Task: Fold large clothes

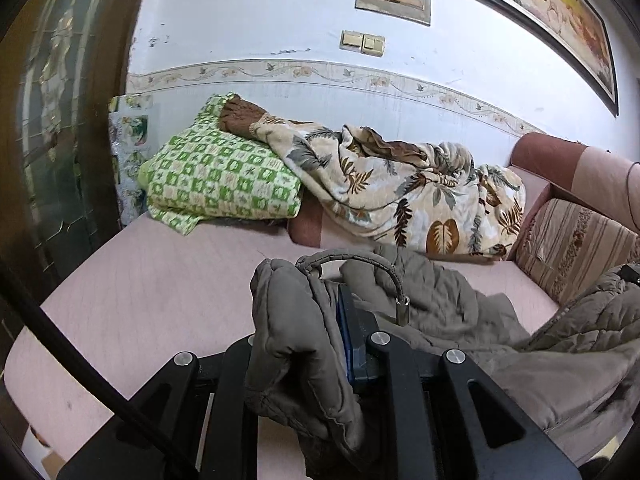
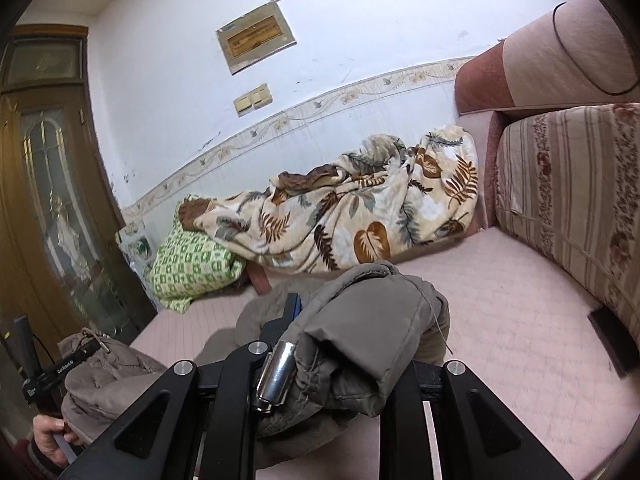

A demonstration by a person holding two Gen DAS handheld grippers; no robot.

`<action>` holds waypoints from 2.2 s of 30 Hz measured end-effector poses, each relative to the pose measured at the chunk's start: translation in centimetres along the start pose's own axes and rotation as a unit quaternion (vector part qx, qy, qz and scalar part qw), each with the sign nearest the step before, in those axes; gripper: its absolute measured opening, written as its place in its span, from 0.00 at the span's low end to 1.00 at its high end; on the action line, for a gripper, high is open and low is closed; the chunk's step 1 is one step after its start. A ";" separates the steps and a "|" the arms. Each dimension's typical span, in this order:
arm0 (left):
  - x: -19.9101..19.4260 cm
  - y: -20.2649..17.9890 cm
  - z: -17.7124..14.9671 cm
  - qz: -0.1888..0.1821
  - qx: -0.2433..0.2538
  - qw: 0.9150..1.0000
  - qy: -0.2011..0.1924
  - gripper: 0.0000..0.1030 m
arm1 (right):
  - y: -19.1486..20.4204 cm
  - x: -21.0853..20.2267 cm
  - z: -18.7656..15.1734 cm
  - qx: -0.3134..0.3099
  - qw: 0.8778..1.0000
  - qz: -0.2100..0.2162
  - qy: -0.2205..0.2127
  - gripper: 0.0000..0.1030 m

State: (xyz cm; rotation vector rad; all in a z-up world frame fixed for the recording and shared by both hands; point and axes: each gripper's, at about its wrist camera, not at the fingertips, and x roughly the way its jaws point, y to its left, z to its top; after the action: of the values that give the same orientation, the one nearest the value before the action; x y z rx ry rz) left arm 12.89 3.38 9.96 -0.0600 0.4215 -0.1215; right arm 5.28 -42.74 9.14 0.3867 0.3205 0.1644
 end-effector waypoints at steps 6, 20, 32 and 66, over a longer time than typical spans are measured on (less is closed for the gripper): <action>6.7 -1.3 4.1 0.012 -0.009 1.000 0.018 0.18 | -1.4 6.5 3.8 0.017 1.000 -0.011 0.013 0.19; 27.7 -0.3 5.0 0.069 -0.045 0.989 0.122 0.26 | -7.1 26.4 4.3 0.010 0.990 -0.099 0.101 0.19; 31.7 4.9 5.6 -0.016 -0.139 0.977 0.162 0.67 | -12.6 35.3 0.8 0.066 0.970 -0.116 0.201 0.20; 31.5 -11.6 -1.8 -0.074 0.060 0.973 0.208 0.73 | -5.6 31.1 -2.3 -0.044 0.963 -0.090 0.248 0.67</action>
State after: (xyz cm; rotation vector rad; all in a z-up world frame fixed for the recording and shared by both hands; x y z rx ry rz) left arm 39.40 -12.27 -3.45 0.0550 0.8276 -0.3101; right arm 34.19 -40.29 -3.62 0.2221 0.8385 0.0948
